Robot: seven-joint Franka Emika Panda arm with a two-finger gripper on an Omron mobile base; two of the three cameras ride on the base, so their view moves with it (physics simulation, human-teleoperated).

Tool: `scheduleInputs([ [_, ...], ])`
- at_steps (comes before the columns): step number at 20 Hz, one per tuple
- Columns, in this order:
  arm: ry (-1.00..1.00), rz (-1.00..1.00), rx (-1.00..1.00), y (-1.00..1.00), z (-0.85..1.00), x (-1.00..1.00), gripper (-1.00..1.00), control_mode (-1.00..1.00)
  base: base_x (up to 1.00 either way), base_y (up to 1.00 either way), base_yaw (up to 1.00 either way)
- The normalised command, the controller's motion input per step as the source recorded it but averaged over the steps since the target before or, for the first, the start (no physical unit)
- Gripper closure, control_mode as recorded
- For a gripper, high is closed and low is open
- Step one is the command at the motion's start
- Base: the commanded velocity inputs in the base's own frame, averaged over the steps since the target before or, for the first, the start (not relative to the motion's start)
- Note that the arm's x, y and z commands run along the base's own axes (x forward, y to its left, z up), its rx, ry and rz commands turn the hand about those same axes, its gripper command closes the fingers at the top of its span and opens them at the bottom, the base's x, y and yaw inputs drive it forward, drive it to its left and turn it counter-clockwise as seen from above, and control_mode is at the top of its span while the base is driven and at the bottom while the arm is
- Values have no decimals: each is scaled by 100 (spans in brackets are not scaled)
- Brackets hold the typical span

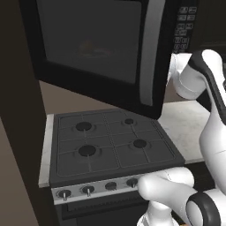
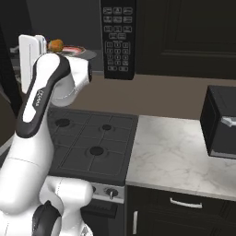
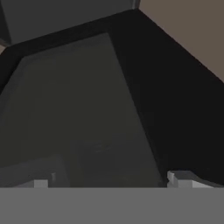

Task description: Retrieve the reheated potato from the microwave, then place the potato, cheese, and condiment on the cutting board.

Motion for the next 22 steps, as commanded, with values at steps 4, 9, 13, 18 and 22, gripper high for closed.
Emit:
scheduleInputs([
  [4, -4, 5, 0, 57, 14, -50, -100, -100, 0, 0, 0],
  [9, -4, 4, 0, 65, 10, -53, -100, -100, 0, 0, 0],
  [13, -7, 2, 0, 88, 1, -47, -100, -100, 0, 0, 0],
  [18, -10, 0, 0, 89, 0, -32, -100, -100, 0, 0, 0],
  [22, -12, 0, 0, 58, 5, -9, -100, -100, 0, 0, 0],
])
